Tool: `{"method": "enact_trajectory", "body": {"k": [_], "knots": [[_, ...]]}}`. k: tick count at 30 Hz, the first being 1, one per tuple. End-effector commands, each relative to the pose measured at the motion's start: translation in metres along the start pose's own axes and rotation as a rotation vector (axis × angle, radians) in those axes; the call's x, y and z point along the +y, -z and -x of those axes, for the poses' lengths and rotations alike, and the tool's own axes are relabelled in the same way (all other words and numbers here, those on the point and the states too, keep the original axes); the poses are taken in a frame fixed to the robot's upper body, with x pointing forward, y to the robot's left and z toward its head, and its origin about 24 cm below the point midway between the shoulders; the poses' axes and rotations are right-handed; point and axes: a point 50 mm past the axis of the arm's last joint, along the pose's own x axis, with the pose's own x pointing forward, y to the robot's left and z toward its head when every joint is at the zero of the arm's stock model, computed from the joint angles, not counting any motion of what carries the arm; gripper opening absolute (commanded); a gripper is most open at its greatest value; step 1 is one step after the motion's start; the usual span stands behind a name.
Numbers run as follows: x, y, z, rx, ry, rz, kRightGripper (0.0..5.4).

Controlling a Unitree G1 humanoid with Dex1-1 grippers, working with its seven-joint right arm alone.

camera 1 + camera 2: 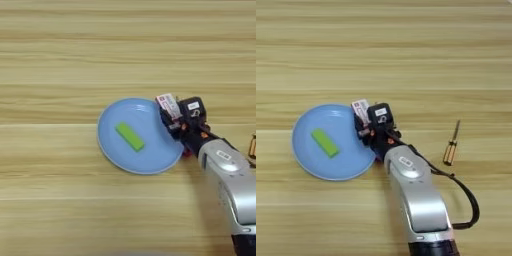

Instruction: Move the objects on the table

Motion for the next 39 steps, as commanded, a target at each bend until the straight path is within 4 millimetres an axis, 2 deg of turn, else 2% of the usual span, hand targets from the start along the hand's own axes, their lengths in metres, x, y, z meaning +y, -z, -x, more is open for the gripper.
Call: {"method": "enact_trajectory", "body": {"k": [1,13,25,37,39], "knots": [[0.003,-0.023,-0.002,-0.101,-0.019,0.055,2.1],[0.014,-0.016,-0.006,-0.067,-0.063,0.07,2.1],[0.012,0.001,-0.018,0.005,-0.066,0.058,2.1],[0.012,-0.001,-0.017,-0.004,-0.063,0.067,2.1],[0.011,-0.002,-0.017,-0.01,-0.06,0.068,2.47]]}}
